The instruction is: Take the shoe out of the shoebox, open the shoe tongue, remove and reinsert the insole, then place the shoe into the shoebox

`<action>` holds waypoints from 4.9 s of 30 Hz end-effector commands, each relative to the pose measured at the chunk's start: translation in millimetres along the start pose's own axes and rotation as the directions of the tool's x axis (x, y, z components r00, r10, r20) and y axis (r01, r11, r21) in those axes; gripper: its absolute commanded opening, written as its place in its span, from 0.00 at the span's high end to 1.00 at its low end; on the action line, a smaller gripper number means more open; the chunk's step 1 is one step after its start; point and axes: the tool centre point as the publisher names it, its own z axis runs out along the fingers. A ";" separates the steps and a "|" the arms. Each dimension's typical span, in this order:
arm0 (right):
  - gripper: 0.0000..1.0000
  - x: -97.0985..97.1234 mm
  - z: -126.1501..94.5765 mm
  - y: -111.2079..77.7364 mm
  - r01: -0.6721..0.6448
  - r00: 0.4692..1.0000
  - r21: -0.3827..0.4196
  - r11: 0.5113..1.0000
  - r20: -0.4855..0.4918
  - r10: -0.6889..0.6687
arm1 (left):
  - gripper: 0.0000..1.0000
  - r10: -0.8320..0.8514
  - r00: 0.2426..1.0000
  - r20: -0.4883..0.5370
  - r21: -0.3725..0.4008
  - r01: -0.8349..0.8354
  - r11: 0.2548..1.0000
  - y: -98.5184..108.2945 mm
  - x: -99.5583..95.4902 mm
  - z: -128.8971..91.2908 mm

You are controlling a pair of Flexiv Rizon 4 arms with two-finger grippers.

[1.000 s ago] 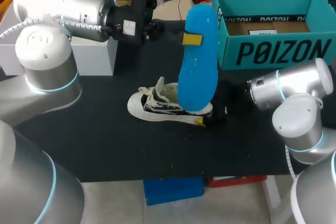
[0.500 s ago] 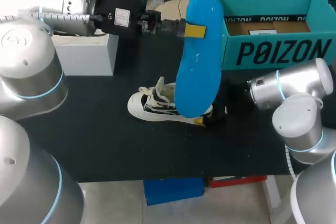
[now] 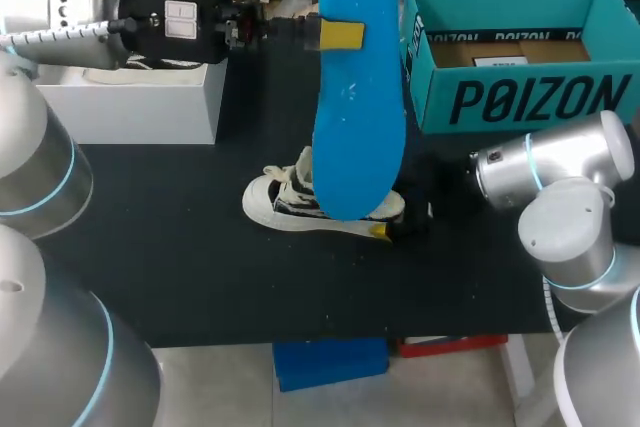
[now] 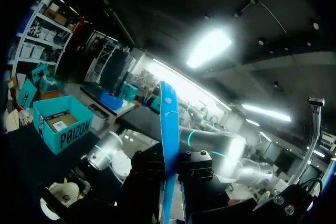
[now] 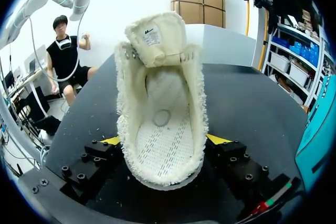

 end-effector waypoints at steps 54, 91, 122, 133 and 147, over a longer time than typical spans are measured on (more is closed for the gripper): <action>0.00 4.7 -41.8 34.6 -0.108 0.993 0.789 0.605 0.115 0.027 | 1.00 -0.001 0.997 0.072 0.008 0.000 1.000 6.1 6.6 -4.8; 0.00 14.8 -21.7 22.7 -0.031 0.999 0.831 0.556 0.039 -0.003 | 1.00 -0.001 0.997 0.072 0.008 0.000 1.000 6.1 6.6 -4.8; 0.00 5.0 -25.1 0.9 -0.002 0.996 0.175 0.985 0.086 -0.013 | 1.00 -0.001 0.997 0.072 0.008 0.000 1.000 6.1 6.6 -4.8; 0.00 3.4 -17.8 -1.7 0.005 0.997 0.060 0.998 0.073 -0.009 | 1.00 -0.001 0.997 0.072 0.008 0.000 1.000 6.1 6.6 -4.8; 0.00 5.5 -14.1 -8.7 -0.013 0.998 -0.011 1.000 0.054 0.013 | 1.00 -0.001 0.997 0.072 0.008 0.000 1.000 6.1 6.6 -4.8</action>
